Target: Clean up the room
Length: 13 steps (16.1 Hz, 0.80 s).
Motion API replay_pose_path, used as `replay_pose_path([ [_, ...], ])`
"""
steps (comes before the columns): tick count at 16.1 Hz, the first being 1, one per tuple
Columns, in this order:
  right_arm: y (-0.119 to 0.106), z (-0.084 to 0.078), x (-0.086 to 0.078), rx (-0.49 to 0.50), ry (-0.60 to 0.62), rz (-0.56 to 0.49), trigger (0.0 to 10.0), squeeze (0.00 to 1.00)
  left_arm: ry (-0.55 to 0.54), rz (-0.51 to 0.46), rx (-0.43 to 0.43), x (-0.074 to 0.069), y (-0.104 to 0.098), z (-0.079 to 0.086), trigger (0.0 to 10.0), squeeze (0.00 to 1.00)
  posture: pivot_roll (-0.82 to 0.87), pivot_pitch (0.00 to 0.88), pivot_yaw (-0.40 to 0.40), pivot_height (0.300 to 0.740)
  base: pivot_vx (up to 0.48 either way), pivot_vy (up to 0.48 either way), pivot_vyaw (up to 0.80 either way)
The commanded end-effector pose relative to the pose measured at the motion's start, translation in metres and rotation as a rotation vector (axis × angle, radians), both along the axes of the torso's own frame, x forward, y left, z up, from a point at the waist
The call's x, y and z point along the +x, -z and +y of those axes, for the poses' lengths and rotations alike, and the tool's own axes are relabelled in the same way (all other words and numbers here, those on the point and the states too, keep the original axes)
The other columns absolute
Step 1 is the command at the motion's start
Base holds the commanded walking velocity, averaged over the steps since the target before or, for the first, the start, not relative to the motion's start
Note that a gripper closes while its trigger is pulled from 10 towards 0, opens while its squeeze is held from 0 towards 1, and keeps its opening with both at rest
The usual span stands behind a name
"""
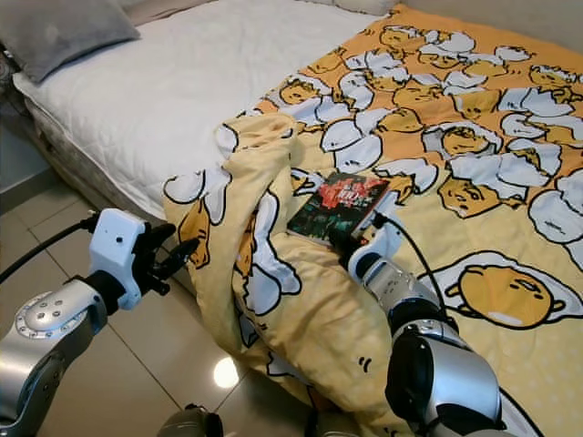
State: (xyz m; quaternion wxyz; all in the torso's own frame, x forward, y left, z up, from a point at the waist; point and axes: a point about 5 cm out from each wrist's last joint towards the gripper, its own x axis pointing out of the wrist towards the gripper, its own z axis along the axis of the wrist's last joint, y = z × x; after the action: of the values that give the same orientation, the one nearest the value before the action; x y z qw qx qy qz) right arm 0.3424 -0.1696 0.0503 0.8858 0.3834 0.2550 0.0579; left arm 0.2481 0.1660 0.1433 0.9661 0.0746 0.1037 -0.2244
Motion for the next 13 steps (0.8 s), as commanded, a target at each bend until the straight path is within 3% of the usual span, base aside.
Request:
replay_pose_path([
  [1,-0.007,0.005,0.005,0.060,0.007,-0.030,10.0,1.00,-0.015,-0.012,0.005,-0.003,-0.003,0.002,10.0,0.00,0.06,0.086,-0.005,0.740,0.000,0.000,0.00],
  [3,-0.011,0.006,0.008,0.115,0.038,-0.043,10.0,1.00,-0.020,-0.016,0.006,-0.003,-0.003,0.003,10.0,0.00,0.06,0.091,-0.006,0.740,0.000,0.000,0.00],
  [4,-0.017,0.009,0.012,0.161,0.048,-0.065,10.0,0.00,-0.025,-0.016,0.007,-0.004,-0.003,0.004,10.0,0.00,0.06,0.096,-0.009,0.740,0.000,0.000,0.00],
  [8,-0.034,0.018,0.020,0.263,-0.015,-0.137,10.0,0.00,-0.030,-0.012,0.009,-0.007,-0.002,0.004,10.0,0.00,0.06,0.106,-0.015,0.740,0.000,0.000,0.00],
  [13,-0.023,0.031,0.016,0.210,-0.005,-0.044,10.0,0.00,-0.034,-0.006,0.015,-0.008,-0.001,0.005,10.0,0.00,0.07,0.115,-0.016,0.740,0.000,0.000,0.00],
])
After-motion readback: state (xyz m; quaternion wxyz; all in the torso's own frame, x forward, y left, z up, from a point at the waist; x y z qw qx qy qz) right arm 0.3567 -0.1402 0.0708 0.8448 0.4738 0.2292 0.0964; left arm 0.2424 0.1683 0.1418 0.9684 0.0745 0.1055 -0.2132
